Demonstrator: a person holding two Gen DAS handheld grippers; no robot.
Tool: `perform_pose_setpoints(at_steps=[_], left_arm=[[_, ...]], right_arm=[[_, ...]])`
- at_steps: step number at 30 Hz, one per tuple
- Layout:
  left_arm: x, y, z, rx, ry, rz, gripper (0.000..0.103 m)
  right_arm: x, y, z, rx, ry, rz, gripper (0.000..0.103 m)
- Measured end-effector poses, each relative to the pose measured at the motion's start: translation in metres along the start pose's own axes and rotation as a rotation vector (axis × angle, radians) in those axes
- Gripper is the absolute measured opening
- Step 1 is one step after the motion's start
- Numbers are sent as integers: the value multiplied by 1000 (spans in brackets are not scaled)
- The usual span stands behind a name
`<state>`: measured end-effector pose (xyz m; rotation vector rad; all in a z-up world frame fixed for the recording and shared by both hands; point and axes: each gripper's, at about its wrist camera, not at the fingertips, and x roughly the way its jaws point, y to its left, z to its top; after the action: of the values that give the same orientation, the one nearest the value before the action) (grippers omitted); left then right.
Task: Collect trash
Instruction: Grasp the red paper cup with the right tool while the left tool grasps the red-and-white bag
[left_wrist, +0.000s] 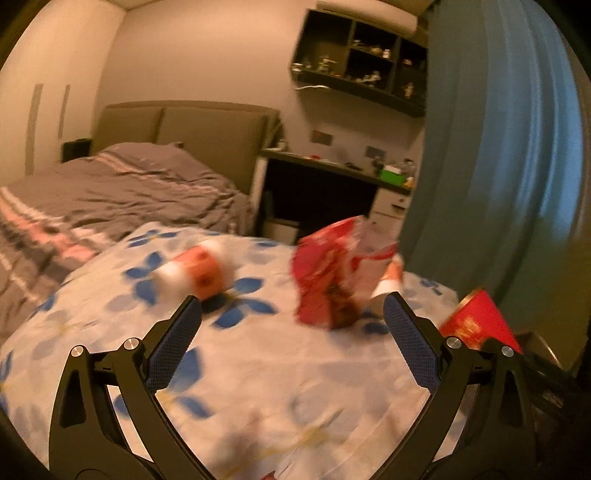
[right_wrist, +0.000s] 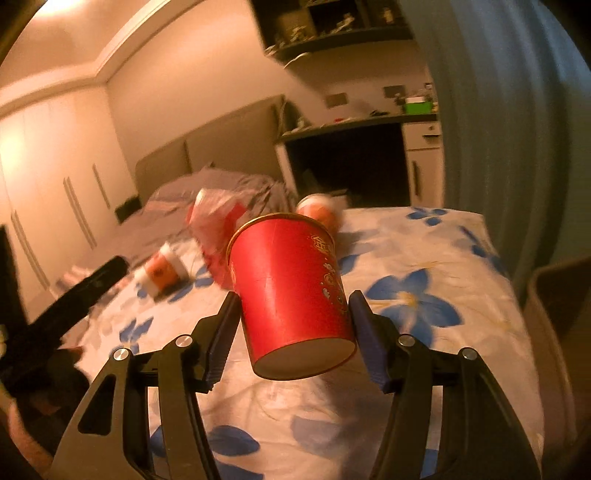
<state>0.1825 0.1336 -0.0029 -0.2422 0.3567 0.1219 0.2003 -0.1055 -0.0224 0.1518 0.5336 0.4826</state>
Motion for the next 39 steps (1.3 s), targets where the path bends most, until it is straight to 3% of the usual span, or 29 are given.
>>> perform_pose_setpoints(at_steps=[3, 6, 8, 12, 18, 23, 30, 39], left_arm=[[25, -13, 6, 15, 25, -27, 97], [53, -23, 7, 31, 65, -37, 88], [64, -26, 7, 39, 84, -31, 78], [78, -26, 12, 19, 102, -44, 71], [98, -29, 15, 21, 157, -64, 41], [100, -29, 13, 24, 173, -95, 5], [75, -28, 11, 31, 136, -77, 3], [-5, -23, 11, -3, 26, -79, 3]], right_arm=[[-15, -14, 3, 33, -30, -8, 59], [-25, -24, 3, 47, -43, -14, 59], [-27, -29, 2, 51, -45, -12, 59], [-30, -38, 2, 58, -50, -22, 59], [-28, -44, 0, 74, -48, -16, 59], [-27, -46, -1, 77, -49, -13, 59], [-32, -45, 0, 72, -62, -12, 59], [-53, -40, -2, 65, -96, -7, 59]])
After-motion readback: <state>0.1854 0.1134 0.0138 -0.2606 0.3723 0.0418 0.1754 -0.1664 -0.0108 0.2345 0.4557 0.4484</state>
